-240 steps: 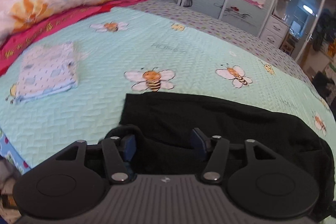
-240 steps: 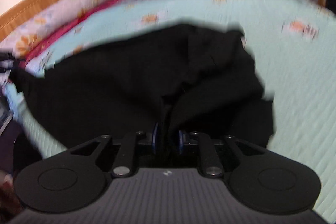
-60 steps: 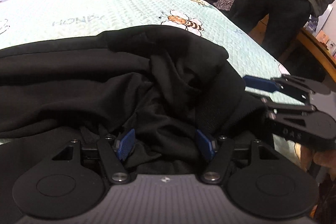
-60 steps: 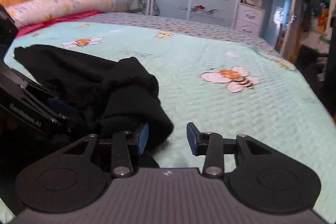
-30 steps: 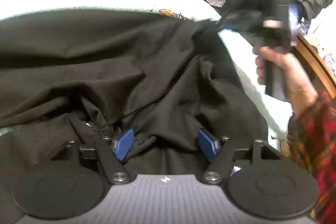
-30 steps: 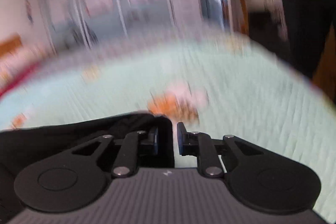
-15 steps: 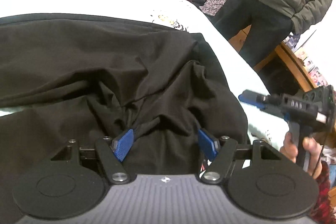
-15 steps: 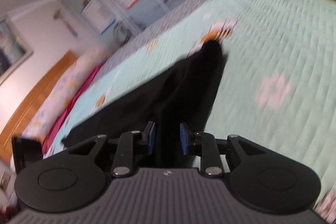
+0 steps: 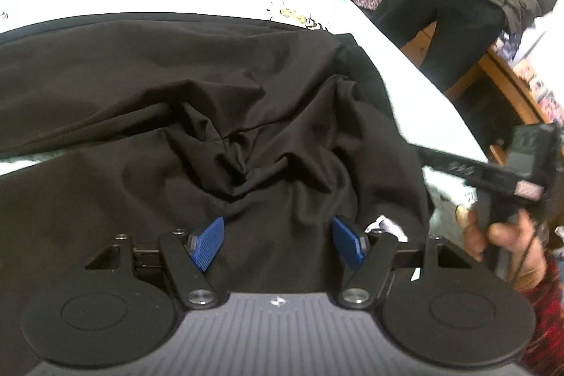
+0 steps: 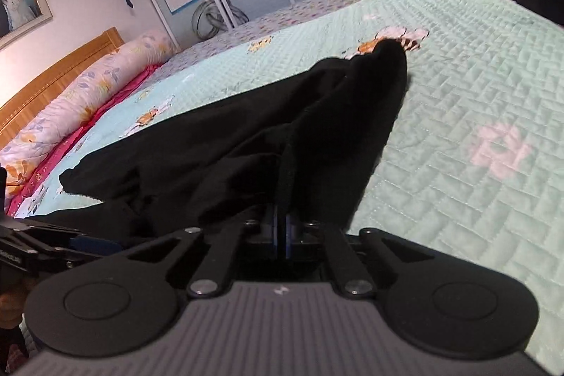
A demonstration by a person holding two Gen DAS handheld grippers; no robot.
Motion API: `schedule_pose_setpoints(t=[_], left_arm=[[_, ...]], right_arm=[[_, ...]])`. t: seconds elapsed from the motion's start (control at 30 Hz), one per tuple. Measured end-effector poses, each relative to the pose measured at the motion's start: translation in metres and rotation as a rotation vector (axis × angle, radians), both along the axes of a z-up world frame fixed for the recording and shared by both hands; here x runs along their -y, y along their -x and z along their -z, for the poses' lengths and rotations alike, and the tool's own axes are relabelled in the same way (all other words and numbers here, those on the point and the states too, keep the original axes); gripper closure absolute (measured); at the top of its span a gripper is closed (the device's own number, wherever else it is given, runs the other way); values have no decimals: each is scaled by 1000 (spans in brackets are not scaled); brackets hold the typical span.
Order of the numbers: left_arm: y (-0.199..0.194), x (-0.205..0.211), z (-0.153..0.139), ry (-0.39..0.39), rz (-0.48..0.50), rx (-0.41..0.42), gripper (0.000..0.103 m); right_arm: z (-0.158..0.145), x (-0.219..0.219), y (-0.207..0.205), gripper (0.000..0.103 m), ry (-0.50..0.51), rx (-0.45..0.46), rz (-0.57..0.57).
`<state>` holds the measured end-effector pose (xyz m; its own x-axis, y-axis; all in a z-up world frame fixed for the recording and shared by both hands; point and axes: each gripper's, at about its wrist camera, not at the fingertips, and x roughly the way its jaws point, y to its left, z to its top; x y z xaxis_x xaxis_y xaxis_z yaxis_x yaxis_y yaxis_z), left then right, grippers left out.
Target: Fold clothes
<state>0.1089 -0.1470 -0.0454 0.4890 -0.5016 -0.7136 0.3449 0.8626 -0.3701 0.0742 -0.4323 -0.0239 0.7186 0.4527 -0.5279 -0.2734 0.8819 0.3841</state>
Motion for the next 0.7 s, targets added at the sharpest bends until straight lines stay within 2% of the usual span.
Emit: schedule_pose_setpoints(t=[0.13,0.17,0.2,0.3,0.33,0.4,0.43,0.5,0.57,0.7], left_arm=[[3,-6,-1,4,76,-28,32],[3,-6,0,9,104,-41,32],[5,-5,1,10,130,-45,32],[9,0,6,-21,173,-35,32],[11,2,6,-27,178,-30,32],[14,0,6,-22,191,-26,32],[15,-2,5,-13,189,-29,32],[16,-9,4,10,178,-36,32],[18,-14,1,26,162,-31,32],[25,-23,-6,62,131,-12,32]], right_arm=[[-42,51,35,99,26,64,114],[-45,67,37,99,35,53,152],[-47,84,37,98,45,35,192],[-26,96,25,98,49,-44,180],[-18,99,21,93,49,-71,173],[-6,105,18,84,-4,-113,213],[-3,109,20,84,-50,-118,237],[-8,119,41,84,-130,-51,312],[-17,124,64,83,-151,0,384],[-6,112,71,79,-225,-60,383]])
